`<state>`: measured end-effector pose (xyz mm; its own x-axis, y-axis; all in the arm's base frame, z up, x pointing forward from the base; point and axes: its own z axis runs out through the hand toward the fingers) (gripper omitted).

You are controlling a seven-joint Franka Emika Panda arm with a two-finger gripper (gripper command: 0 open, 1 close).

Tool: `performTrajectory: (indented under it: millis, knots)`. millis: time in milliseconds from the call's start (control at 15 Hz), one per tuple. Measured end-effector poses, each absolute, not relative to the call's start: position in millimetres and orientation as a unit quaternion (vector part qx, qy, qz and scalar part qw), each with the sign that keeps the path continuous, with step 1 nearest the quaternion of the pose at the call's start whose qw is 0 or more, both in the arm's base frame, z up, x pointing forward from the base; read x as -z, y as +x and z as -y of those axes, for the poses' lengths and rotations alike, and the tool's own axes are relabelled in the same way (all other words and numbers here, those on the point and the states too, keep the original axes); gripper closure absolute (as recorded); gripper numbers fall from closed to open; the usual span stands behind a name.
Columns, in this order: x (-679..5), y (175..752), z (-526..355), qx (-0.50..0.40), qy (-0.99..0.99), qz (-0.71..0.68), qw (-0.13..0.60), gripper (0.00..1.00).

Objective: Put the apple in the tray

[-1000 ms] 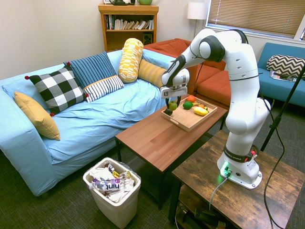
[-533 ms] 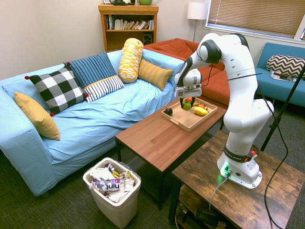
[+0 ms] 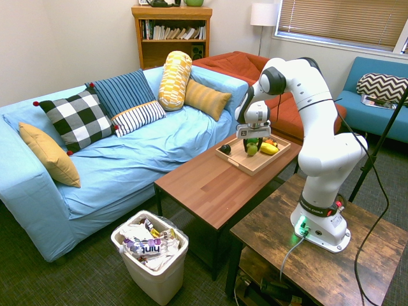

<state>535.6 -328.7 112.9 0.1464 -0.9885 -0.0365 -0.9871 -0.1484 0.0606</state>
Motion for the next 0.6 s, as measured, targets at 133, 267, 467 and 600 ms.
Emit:
performTrajectory:
  millis: [133,267,467,600]
  knots:
    - [-110.6,536.7,330.8,0.034,0.758,0.651,0.01,0.0]
    - [-110.5,536.3,331.3,0.034,0.761,0.648,0.007,0.0]
    - [-110.2,536.1,331.4,0.034,0.767,0.64,0.005,0.0]
    - [-110.0,537.3,329.0,0.035,0.77,0.637,0.005,0.0]
